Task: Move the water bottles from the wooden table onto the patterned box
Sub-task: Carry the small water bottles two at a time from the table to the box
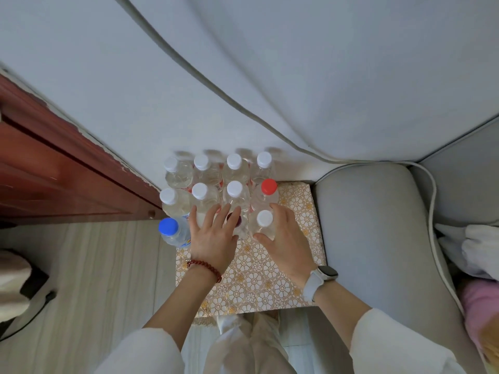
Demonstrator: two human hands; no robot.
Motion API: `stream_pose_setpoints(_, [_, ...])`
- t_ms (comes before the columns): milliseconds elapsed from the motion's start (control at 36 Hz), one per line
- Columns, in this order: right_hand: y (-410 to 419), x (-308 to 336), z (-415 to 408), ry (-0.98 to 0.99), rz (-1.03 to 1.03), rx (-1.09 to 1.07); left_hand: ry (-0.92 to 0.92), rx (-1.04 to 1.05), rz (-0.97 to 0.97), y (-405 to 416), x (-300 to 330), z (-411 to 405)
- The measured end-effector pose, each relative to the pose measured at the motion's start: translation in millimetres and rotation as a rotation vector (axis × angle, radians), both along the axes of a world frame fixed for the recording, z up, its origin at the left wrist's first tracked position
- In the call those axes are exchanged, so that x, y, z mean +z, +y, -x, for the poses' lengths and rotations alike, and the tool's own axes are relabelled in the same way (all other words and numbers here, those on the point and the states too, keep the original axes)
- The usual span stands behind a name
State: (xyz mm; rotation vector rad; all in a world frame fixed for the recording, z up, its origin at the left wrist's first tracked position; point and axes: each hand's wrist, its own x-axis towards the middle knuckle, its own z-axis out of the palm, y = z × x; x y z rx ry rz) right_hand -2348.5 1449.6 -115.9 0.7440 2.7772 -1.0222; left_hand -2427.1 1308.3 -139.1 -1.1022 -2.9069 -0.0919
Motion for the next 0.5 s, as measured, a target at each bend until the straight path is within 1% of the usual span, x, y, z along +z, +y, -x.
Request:
stream_pose_setpoints(56, [0, 10, -4, 0.050, -0.005, 0.017, -0.018, 0.012, -0.029, -3, 8, -5])
stream_pose_setpoints(167, [-4, 36, -6, 0.160, -0.043, 0.043, -0.055, 0.088, -0.157, -15, 33, -14])
stream_pose_setpoints(278, [-24, 72, 1, 0.152, -0.029, 0.157, -0.110, 0.218, -0.301, -50, 67, -18])
stream_pose_setpoints(389, [-71, 110, 17, 0.105, 0.058, 0.312, -0.128, 0.403, -0.371, -112, 111, -18])
stream_pose_setpoints(500, [-155, 150, 18, 0.071, 0.115, 0.471, -0.119, 0.650, -0.432, -202, 159, -43])
